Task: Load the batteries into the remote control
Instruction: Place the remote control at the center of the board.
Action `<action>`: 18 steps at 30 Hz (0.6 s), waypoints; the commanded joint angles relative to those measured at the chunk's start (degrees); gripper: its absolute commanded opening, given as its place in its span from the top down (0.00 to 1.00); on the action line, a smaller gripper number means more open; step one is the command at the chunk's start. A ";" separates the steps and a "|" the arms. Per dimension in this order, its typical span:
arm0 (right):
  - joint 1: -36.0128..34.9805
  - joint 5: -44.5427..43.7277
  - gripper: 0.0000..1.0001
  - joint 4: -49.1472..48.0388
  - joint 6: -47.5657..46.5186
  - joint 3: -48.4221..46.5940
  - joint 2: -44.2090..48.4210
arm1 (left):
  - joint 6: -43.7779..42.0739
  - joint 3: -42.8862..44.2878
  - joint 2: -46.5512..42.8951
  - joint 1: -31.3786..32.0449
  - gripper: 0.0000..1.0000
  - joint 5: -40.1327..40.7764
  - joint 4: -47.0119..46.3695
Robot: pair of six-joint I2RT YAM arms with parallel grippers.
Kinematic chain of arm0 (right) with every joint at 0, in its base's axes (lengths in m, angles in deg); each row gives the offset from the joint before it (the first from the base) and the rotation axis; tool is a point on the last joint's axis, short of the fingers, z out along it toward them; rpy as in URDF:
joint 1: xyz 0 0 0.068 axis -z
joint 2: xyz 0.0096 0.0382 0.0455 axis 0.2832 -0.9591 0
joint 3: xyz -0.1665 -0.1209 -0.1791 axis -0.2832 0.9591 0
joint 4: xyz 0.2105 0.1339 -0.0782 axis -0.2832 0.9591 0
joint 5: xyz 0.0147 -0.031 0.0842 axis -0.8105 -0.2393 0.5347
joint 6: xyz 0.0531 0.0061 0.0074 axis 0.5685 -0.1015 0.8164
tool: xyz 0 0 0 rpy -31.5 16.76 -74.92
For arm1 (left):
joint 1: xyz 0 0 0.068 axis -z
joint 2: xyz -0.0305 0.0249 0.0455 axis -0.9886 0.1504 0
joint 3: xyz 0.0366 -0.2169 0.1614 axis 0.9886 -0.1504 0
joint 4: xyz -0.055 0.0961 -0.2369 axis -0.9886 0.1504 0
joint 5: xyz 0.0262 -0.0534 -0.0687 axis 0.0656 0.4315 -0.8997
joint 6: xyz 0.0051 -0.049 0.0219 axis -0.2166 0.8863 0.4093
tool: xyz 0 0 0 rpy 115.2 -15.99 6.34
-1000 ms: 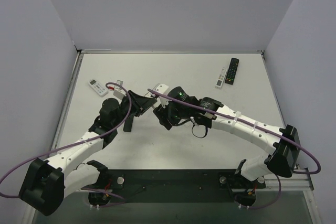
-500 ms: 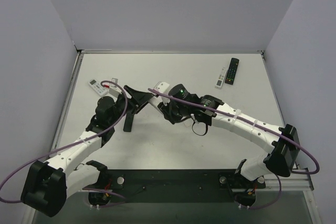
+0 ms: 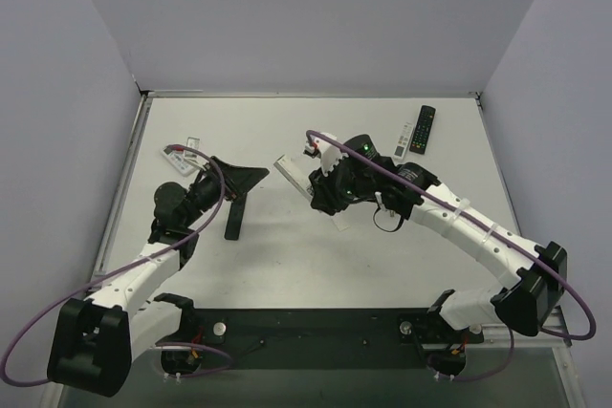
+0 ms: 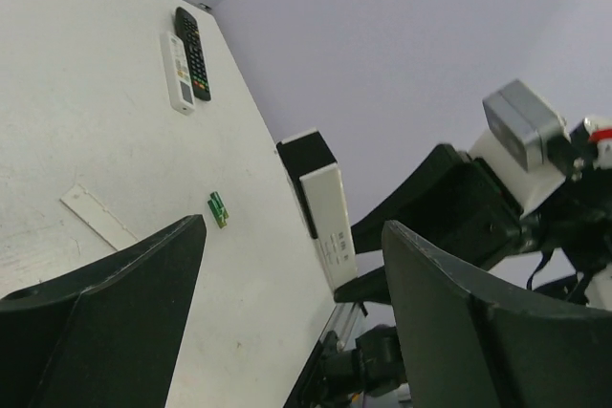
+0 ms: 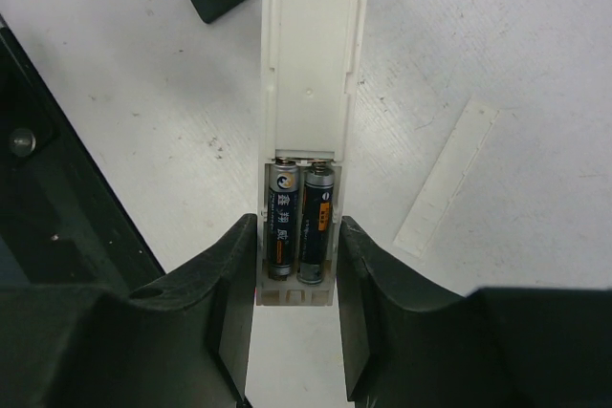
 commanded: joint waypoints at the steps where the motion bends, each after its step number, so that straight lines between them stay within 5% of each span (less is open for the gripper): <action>1: 1.39 9.85 1.00 -2.34 0.97 -0.42 3.62 | -7.96 -0.21 2.53 -0.55 0.15 -13.20 -17.41; 5: 1.74 13.01 1.00 -2.34 0.53 -1.30 4.33 | -7.09 0.05 5.69 -0.64 0.15 -19.36 -26.64; 18: 0.51 18.91 1.00 -1.99 -3.15 -1.92 4.94 | -7.70 2.86 8.69 0.94 0.23 -30.07 -32.03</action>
